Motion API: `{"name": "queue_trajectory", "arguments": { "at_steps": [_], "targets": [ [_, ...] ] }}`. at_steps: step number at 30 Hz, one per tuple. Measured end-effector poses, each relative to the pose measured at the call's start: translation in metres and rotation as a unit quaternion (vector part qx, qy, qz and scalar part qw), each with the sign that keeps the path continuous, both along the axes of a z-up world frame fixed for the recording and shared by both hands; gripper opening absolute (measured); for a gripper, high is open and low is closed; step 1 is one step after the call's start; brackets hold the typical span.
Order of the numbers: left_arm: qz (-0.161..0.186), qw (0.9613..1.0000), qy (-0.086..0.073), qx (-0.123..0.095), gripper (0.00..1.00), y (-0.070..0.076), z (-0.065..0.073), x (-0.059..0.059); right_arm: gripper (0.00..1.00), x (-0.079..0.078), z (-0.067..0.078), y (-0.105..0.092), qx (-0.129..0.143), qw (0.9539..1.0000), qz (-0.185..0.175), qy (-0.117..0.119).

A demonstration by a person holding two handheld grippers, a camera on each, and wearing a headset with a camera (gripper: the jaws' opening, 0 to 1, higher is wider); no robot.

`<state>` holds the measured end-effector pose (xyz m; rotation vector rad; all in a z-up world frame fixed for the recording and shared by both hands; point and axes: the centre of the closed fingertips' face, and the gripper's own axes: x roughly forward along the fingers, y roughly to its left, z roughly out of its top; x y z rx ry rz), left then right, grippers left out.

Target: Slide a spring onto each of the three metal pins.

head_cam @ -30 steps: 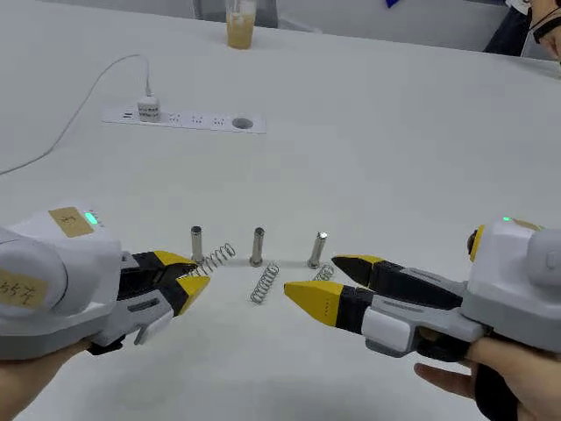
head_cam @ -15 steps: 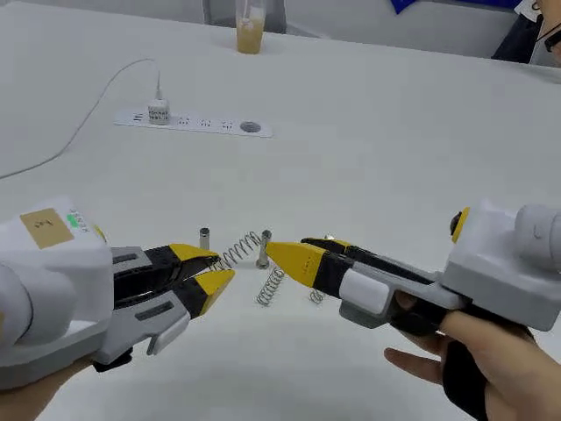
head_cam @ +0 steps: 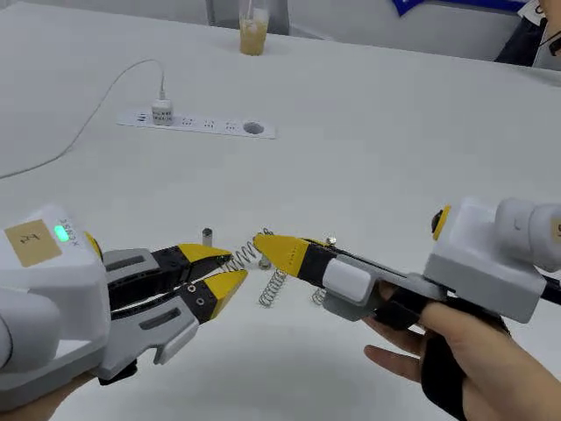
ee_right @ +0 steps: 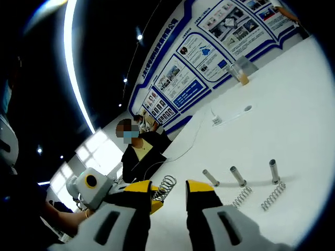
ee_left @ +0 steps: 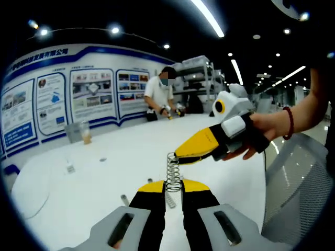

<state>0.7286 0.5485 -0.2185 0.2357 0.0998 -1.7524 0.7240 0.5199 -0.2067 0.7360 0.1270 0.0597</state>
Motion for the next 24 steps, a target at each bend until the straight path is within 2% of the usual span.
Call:
{"name": "queue_trajectory", "arguments": {
  "at_steps": [4, 11, 17, 24],
  "targets": [
    [-0.005, 0.9999, 0.004, -0.010, 0.10, 0.0006, 0.0050, -0.0024, 0.23, 0.0028, 0.0014, 0.0017, 0.020, 0.9998, 0.003, -0.005],
    [-0.008, 0.9998, 0.005, -0.014, 0.10, 0.0018, 0.0076, -0.0045, 0.15, 0.0051, 0.0042, 0.0060, 0.033, 0.9993, 0.012, -0.012],
    [-0.007, 0.9999, 0.004, -0.007, 0.11, 0.0025, 0.0057, -0.0038, 0.12, 0.0053, 0.0059, 0.0089, 0.040, 0.9988, 0.020, -0.017],
    [-0.003, 1.0000, 0.004, 0.003, 0.11, 0.0020, 0.0039, -0.0033, 0.12, 0.0059, 0.0078, 0.0102, 0.030, 0.9990, 0.024, -0.022]
  ]
}}
